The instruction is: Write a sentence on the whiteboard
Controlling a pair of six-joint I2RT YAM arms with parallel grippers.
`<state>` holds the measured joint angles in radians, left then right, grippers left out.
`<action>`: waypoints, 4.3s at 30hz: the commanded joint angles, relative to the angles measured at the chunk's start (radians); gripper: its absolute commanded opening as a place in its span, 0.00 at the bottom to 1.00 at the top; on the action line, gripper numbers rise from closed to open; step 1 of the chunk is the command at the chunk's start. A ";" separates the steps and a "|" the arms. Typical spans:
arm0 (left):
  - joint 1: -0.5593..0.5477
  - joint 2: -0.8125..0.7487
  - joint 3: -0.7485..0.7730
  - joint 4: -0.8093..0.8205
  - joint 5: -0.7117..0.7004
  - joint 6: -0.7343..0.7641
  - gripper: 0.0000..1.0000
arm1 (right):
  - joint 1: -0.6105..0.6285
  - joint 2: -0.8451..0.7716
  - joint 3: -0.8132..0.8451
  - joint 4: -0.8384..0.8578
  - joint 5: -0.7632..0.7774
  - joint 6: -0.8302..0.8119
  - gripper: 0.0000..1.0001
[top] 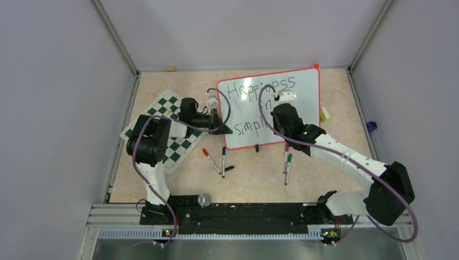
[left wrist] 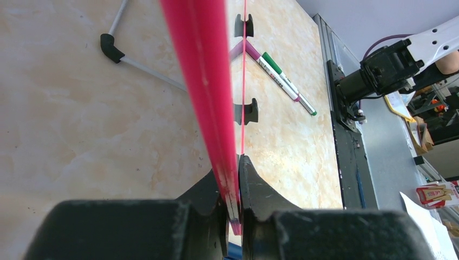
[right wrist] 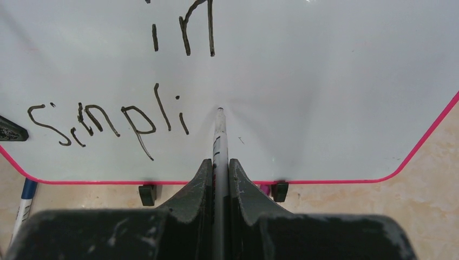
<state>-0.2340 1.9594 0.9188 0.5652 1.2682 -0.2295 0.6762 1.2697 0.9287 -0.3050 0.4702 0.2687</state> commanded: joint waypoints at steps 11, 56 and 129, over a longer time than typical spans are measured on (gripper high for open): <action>-0.014 0.045 0.007 -0.085 0.040 0.089 0.00 | -0.009 -0.051 0.014 0.040 -0.025 -0.028 0.00; -0.025 0.106 -0.068 0.420 0.085 -0.302 0.00 | -0.007 0.008 0.016 0.022 -0.027 -0.017 0.00; -0.011 0.028 0.055 -0.386 -0.018 0.322 0.00 | 0.025 -0.009 -0.013 0.024 -0.007 0.030 0.00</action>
<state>-0.2287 1.9427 1.0027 0.2886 1.2861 -0.0219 0.6922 1.2453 0.9081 -0.3271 0.4305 0.2909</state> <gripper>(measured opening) 0.117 0.086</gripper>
